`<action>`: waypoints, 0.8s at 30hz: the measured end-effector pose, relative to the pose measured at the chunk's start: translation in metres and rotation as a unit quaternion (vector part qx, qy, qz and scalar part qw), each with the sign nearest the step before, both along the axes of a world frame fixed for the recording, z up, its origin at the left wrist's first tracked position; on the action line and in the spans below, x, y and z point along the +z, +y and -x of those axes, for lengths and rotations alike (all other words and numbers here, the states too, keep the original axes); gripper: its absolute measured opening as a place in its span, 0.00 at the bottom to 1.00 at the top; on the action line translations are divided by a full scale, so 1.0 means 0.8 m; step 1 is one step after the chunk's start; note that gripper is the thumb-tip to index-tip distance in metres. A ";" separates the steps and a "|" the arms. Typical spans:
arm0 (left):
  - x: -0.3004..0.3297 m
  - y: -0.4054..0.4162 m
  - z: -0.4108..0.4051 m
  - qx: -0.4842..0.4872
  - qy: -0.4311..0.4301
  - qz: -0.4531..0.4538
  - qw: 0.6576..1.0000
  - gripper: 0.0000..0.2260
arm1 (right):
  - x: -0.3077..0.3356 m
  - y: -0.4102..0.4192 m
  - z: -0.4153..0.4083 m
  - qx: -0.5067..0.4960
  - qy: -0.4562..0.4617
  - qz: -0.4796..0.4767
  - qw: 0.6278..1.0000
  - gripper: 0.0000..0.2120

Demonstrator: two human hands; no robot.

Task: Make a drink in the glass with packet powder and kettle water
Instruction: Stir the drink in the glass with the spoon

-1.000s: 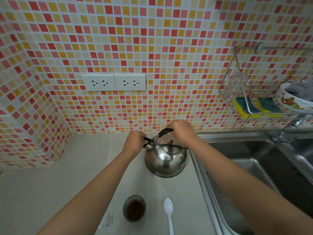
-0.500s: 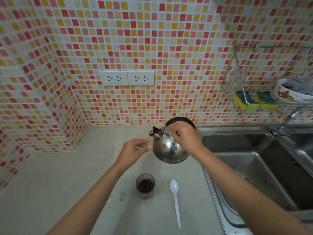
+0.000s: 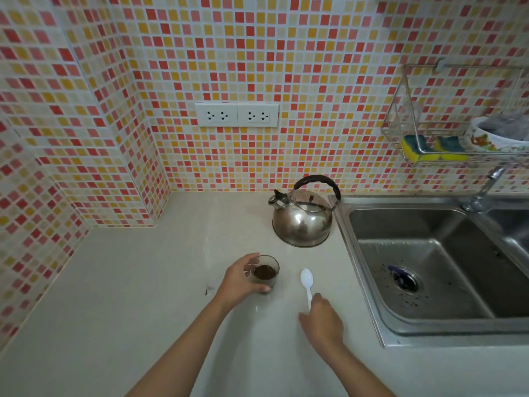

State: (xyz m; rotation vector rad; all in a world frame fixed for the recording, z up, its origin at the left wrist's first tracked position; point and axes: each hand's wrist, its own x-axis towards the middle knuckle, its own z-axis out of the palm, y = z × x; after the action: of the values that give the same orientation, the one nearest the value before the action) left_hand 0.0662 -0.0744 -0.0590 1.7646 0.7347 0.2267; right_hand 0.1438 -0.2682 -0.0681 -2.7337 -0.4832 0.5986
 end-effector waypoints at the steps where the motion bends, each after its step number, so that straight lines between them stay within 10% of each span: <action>1: -0.001 0.000 -0.001 0.003 0.002 0.000 1.000 0.39 | -0.003 0.001 0.001 -0.017 -0.004 -0.004 1.000 0.12; 12: -0.018 0.001 -0.005 0.024 -0.029 0.058 0.998 0.32 | -0.013 -0.024 -0.029 -0.187 0.088 -0.084 0.975 0.06; 19: -0.022 0.005 -0.004 0.012 -0.039 0.062 0.997 0.31 | 0.058 -0.028 -0.053 -0.228 0.045 -0.457 0.859 0.08; 24: -0.021 0.006 -0.004 0.007 -0.040 0.060 0.997 0.31 | 0.129 -0.008 -0.051 -0.135 0.093 -0.539 0.826 0.02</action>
State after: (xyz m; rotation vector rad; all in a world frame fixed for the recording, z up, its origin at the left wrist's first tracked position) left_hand 0.0693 -0.0698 -0.0762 1.6272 0.6892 0.2568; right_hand 0.1846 -0.2745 0.0355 -1.5888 -0.2435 0.3365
